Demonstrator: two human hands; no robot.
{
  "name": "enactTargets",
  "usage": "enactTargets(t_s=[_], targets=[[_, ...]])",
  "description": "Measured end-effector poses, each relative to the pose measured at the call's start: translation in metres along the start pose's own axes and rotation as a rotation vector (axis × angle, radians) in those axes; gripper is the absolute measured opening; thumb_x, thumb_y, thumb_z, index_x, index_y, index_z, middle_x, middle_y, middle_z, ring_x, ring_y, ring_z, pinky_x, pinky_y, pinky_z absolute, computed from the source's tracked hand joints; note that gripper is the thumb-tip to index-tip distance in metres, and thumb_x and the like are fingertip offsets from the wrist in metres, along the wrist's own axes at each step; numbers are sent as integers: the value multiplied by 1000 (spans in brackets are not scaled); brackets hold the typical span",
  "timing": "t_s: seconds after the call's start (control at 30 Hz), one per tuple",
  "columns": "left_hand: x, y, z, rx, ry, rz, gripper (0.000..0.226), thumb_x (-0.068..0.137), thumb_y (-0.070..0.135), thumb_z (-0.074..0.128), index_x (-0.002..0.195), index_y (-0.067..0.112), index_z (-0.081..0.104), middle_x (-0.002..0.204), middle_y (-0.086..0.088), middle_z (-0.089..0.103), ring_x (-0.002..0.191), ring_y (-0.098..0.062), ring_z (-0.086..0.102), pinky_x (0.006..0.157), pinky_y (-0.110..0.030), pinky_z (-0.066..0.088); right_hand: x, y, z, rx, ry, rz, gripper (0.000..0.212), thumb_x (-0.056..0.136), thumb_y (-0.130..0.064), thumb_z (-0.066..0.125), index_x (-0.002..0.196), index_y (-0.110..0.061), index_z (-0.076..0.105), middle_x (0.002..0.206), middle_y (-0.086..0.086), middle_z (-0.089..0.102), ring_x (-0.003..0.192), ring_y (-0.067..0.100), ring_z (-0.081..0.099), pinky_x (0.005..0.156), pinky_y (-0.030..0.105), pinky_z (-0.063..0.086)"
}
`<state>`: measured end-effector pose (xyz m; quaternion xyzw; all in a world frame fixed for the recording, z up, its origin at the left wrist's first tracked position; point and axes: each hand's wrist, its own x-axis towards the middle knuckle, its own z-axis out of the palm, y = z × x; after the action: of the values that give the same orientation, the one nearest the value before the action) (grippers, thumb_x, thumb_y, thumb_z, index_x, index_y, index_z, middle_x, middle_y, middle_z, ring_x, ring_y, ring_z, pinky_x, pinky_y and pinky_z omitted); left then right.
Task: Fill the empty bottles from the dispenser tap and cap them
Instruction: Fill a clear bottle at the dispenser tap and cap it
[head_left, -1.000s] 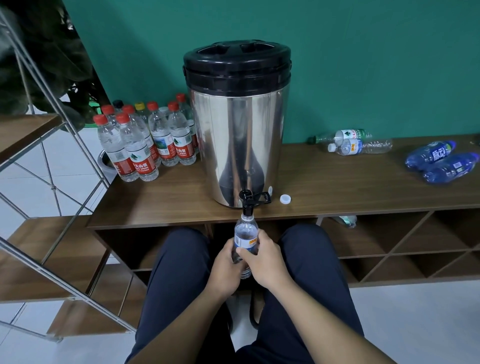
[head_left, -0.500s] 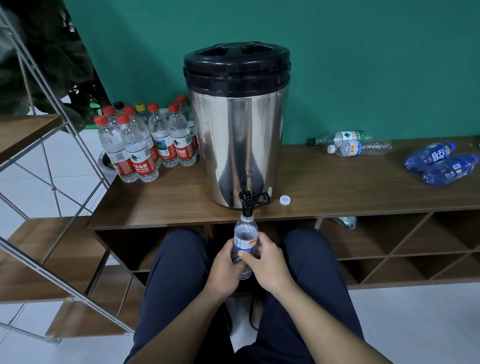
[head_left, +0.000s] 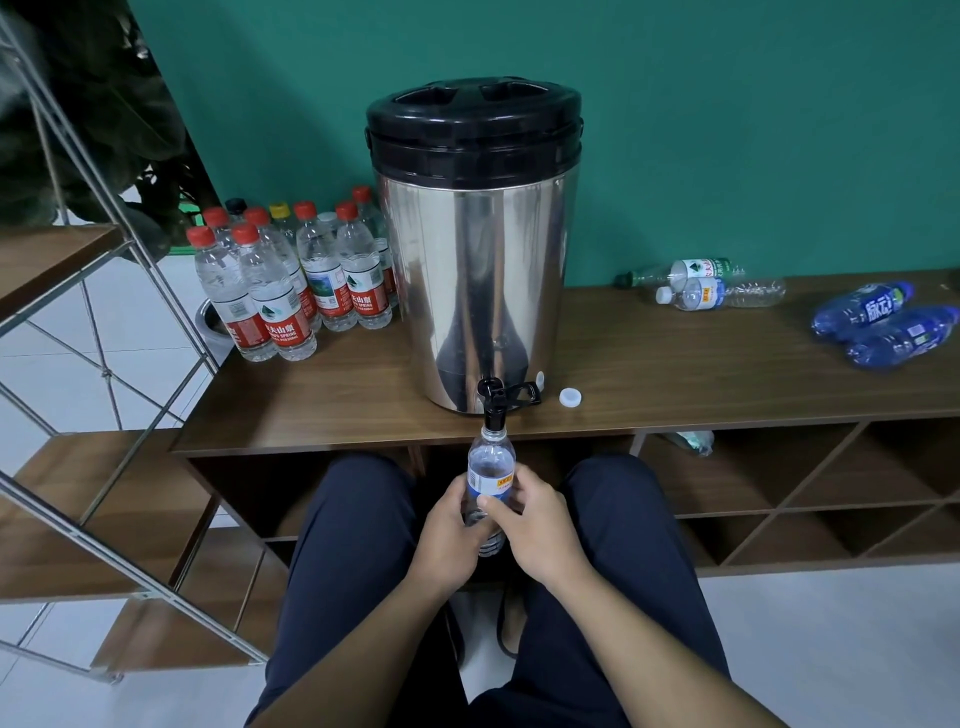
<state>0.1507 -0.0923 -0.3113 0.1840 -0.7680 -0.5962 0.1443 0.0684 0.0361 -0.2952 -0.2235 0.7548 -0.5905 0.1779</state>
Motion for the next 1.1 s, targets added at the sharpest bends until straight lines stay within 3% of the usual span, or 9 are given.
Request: enactTargets(t_s=[0.43,1.1], targets=[[4,-6,1,5,0,-6,52,97,-1,76,140,27,68,122,8,81,115,-11,76,104,-33,60,1,1,-1,-9,-12,4,36,95,-18,83,128,-30,75,111,-11,84,106,7,80,100,46,64],[1,0,1,-35,3,-2,47,99,-3,75,140,20,67,121,9,81,114,-8,77,95,-18,56,-1,-1,-2,29,-13,-2,40,98,-11,82,133,-28,75,117,-12,84,113,7,79,106,44,62]])
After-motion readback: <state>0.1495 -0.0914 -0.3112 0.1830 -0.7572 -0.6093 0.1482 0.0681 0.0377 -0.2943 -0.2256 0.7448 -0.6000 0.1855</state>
